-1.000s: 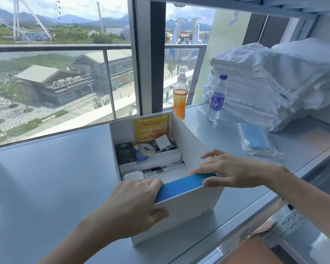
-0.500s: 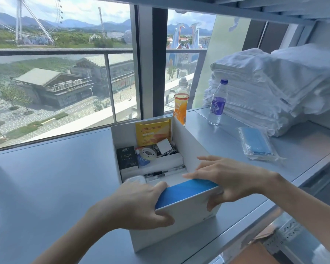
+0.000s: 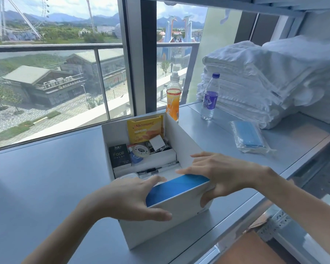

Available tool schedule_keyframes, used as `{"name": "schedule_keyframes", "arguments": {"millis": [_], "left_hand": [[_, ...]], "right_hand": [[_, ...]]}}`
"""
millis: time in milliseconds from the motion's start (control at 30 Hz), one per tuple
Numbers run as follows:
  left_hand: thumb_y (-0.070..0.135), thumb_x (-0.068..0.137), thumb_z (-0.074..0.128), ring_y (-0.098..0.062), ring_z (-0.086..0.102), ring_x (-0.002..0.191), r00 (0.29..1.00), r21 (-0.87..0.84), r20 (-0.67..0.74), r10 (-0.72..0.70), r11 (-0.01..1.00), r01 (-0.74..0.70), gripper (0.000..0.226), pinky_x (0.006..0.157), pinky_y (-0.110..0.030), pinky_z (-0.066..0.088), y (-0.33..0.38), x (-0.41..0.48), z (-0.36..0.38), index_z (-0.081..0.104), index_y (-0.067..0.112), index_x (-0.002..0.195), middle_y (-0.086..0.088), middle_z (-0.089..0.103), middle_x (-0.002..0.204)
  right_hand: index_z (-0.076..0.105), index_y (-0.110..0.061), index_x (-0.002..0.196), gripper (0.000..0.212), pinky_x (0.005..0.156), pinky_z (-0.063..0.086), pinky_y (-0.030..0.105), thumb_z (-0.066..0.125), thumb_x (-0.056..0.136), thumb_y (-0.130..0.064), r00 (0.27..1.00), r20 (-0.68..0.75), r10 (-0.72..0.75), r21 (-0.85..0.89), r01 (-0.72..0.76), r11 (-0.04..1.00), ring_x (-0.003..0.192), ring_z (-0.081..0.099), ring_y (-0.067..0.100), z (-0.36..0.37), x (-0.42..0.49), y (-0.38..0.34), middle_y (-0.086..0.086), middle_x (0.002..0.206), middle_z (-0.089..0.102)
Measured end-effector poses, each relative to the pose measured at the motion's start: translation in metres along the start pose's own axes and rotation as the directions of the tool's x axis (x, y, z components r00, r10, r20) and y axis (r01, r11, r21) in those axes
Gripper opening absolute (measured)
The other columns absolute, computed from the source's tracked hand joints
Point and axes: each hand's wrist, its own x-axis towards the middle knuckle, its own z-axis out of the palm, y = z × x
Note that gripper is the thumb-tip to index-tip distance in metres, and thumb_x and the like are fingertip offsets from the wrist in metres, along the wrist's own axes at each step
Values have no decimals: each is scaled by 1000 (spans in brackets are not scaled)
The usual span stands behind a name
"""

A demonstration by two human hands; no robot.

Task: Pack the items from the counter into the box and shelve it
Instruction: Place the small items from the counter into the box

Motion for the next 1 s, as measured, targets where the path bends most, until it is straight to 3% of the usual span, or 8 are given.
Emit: {"name": "schedule_keyframes", "arguments": {"millis": [100, 300, 433, 533, 633, 767, 900, 1000], "left_hand": [[90, 59, 31, -9, 44, 115, 1000, -171, 12, -5, 985, 7, 88, 95, -28, 36, -2, -3, -6, 9, 52, 136, 16, 46, 135], [92, 56, 18, -3, 36, 131, 973, -124, -227, -44, 992, 16, 97, 104, -32, 36, 25, 7, -8, 9, 45, 140, 20, 34, 146], [85, 68, 20, -7, 34, 131, 898, -28, -437, -50, 999, 42, 90, 103, -32, 35, 65, 32, -8, 12, 36, 144, 15, 33, 147], [75, 79, 33, -10, 34, 130, 865, 19, -500, -48, 998, 67, 79, 102, -30, 34, 99, 61, -4, 17, 32, 144, 13, 34, 145], [67, 84, 38, -18, 44, 119, 820, 39, -559, -121, 984, 172, 69, 95, -30, 37, 127, 88, 2, 25, 29, 140, 3, 39, 134], [55, 91, 37, -17, 44, 123, 712, -23, -646, -277, 938, 345, 54, 97, -29, 36, 140, 108, 11, 33, 24, 135, 3, 37, 142], [41, 93, 37, -22, 44, 124, 647, -75, -613, -454, 848, 524, 60, 106, -33, 29, 154, 119, 23, 16, 18, 144, -9, 27, 151], [24, 90, 38, -19, 54, 97, 595, -88, -586, -550, 773, 628, 64, 114, -38, 17, 160, 123, 26, 13, 15, 148, -1, 60, 108]], "right_hand": [[30, -30, 143, 86, 110, 30, 28, 63, 71, -64, 999, -45, 3, 150, 4, 989, 117, 46, 11, -9, -14, 7, -9, 122, 58], [36, -39, 139, 69, 99, 20, -2, 44, 77, -69, 974, -164, 154, 315, -96, 944, 123, 36, -8, -21, -51, 36, -24, 133, 41], [41, -39, 135, 59, 101, 30, 8, 46, 82, -65, 955, -206, 212, 309, -143, 940, 121, 41, -10, -13, -67, 74, -25, 133, 43], [48, -28, 132, 47, 104, 37, 26, 57, 88, -42, 912, -215, 348, 282, -283, 917, 124, 46, 4, 8, -82, 124, -14, 135, 47], [48, -20, 134, 44, 109, 30, 28, 58, 91, -26, 843, -110, 526, 268, -484, 833, 131, 40, 13, 37, -98, 179, -4, 143, 42], [38, -17, 141, 55, 112, 17, 25, 51, 93, -40, 759, 53, 649, 184, -647, 740, 139, 29, 21, 71, -114, 233, 8, 150, 31], [42, -20, 138, 48, 107, 27, 25, 48, 94, -39, 818, 152, 554, 170, -574, 801, 132, 39, 18, 92, -112, 246, 4, 145, 42], [50, -27, 133, 43, 98, 34, 24, 49, 92, -41, 882, 93, 462, 127, -471, 873, 123, 48, 14, 101, -104, 242, -4, 137, 51]]}}
